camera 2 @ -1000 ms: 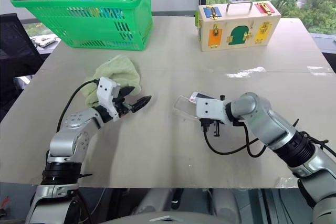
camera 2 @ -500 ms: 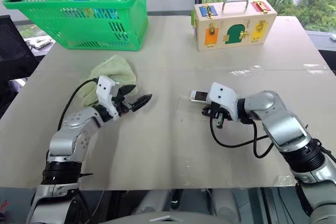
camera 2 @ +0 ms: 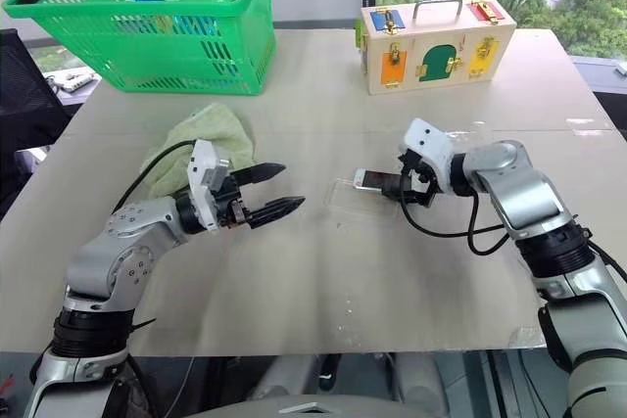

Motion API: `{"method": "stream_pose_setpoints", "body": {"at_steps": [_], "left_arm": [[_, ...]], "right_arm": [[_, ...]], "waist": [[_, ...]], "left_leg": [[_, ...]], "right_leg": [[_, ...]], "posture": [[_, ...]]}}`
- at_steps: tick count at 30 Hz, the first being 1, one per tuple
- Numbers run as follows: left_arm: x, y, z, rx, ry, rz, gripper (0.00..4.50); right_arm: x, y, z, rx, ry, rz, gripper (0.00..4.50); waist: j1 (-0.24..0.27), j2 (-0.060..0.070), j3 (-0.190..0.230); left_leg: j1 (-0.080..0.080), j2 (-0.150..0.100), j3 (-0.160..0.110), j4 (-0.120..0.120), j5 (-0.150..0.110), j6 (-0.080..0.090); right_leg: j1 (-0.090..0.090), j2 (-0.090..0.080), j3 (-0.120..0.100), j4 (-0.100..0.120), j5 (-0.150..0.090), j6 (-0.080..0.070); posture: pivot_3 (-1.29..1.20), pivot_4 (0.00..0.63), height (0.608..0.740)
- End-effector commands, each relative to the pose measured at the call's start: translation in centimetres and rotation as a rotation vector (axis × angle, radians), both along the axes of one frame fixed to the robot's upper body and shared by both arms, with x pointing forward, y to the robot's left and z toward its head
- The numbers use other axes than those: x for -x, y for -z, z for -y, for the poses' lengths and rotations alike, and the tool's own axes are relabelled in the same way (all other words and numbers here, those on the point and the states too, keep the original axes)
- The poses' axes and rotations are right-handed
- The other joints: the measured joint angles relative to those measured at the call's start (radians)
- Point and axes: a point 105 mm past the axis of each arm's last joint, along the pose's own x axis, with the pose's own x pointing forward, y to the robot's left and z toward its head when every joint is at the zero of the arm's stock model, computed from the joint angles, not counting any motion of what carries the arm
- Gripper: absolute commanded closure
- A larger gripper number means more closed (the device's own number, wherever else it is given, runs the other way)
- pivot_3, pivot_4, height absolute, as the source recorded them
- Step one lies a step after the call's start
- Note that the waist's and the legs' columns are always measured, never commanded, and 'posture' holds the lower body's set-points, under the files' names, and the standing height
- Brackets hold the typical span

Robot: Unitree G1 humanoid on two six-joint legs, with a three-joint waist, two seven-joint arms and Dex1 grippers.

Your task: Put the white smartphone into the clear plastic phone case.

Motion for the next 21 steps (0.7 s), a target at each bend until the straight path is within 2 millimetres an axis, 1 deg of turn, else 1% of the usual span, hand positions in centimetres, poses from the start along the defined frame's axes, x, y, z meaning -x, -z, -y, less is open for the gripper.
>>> {"method": "stream_pose_setpoints", "body": {"at_steps": [1, 6, 10, 13, 18, 21], "left_arm": [[1.1, -1.5, 0.4, -0.008, 0.056, 0.041, 0.00], [1.9, -1.2, 0.1, -0.022, 0.068, 0.032, 0.00], [2.0, -0.3, -0.5, -0.035, 0.033, 0.023, 0.00], [2.1, 0.3, -1.1, -0.030, 0.000, 0.013, 0.00], [2.6, 0.9, -1.4, -0.023, -0.021, 0.007, 0.00], [2.8, 1.2, -1.6, -0.018, -0.032, 0.006, 0.00]], "right_arm": [[-0.9, -1.2, -0.7, -0.043, -0.060, -0.017, 0.08], [-1.7, -0.1, -0.6, 0.013, -0.124, -0.082, 0.08], [-2.4, 1.3, -0.9, 0.008, -0.153, -0.174, 0.08], [-3.1, 2.2, -1.0, 0.024, -0.155, -0.198, 0.08], [-3.8, 2.4, -1.6, 0.011, -0.151, -0.220, 0.08], [-3.8, 2.2, -2.1, -0.055, -0.140, -0.283, 0.08]], "waist": [[-0.009, 0.000, 0.000], [-0.018, 0.000, 0.000], [-0.020, 0.000, 0.000], [-0.021, 0.000, 0.000], [-0.026, 0.000, 0.000], [-0.034, 0.000, 0.000]], "left_leg": [[0.000, 0.000, 0.000, 0.000, 0.000, 0.000], [0.001, 0.000, 0.001, 0.000, 0.000, 0.000], [0.001, 0.000, 0.002, -0.001, 0.001, -0.001], [0.002, 0.000, 0.002, -0.001, 0.001, -0.002], [0.006, 0.001, 0.004, -0.002, 0.001, -0.001], [0.013, 0.001, 0.007, -0.006, -0.002, 0.002]], "right_leg": [[0.000, 0.000, 0.000, 0.000, 0.000, 0.000], [0.000, 0.000, 0.001, 0.000, 0.000, 0.000], [0.000, 0.001, 0.002, 0.000, 0.000, 0.000], [0.000, 0.001, 0.003, 0.000, 0.000, 0.000], [0.002, 0.002, 0.006, 0.001, 0.000, 0.000], [0.004, 0.002, 0.009, 0.002, 0.000, 0.000]], "posture": [[0.00, 0.150, 0.740], [0.00, 0.150, 0.740], [0.00, 0.150, 0.740], [0.00, 0.150, 0.740], [0.00, 0.150, 0.740], [0.00, 0.150, 0.740]]}}
